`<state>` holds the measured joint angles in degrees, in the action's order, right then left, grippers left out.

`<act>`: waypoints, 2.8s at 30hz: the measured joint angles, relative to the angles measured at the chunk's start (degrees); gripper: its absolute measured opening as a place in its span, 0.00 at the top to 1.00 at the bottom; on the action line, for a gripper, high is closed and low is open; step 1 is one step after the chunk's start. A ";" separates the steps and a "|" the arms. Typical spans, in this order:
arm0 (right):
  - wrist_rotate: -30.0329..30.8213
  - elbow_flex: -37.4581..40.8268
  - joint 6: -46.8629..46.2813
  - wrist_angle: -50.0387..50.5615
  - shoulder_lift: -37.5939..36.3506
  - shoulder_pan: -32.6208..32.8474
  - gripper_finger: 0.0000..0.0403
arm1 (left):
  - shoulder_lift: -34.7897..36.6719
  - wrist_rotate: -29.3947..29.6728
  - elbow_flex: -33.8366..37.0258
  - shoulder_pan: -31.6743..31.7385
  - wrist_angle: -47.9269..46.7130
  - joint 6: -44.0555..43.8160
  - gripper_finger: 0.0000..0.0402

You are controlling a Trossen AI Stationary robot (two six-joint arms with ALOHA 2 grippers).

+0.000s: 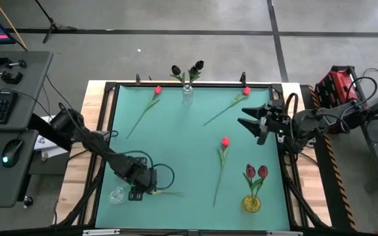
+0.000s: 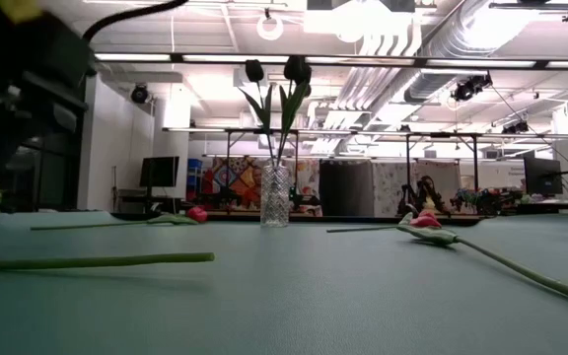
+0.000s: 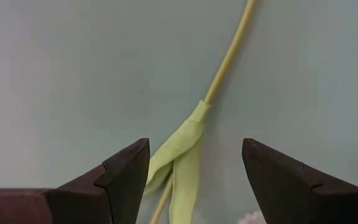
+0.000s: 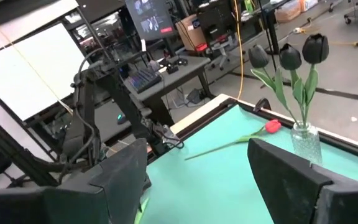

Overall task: Sort flowers into vase by color
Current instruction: Put the dark red tulip into the yellow vase

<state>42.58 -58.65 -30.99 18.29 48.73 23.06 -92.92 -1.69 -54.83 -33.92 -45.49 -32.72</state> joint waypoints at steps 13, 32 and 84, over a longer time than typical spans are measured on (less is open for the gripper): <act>-1.32 -0.02 -0.16 0.72 -0.48 -0.21 0.34 | -8.07 1.20 -0.26 -1.87 1.32 -1.10 0.50; -7.14 -0.04 1.70 -1.67 -3.06 -0.21 0.34 | 12.28 15.19 -6.52 8.87 1.71 -4.56 1.00; 6.74 -33.42 101.56 -2.71 40.67 1.46 0.53 | 13.33 6.40 -14.01 28.84 64.22 -54.24 1.00</act>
<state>49.32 -92.07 70.57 15.57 89.40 24.51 -79.59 4.71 -68.84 -5.09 18.73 -86.95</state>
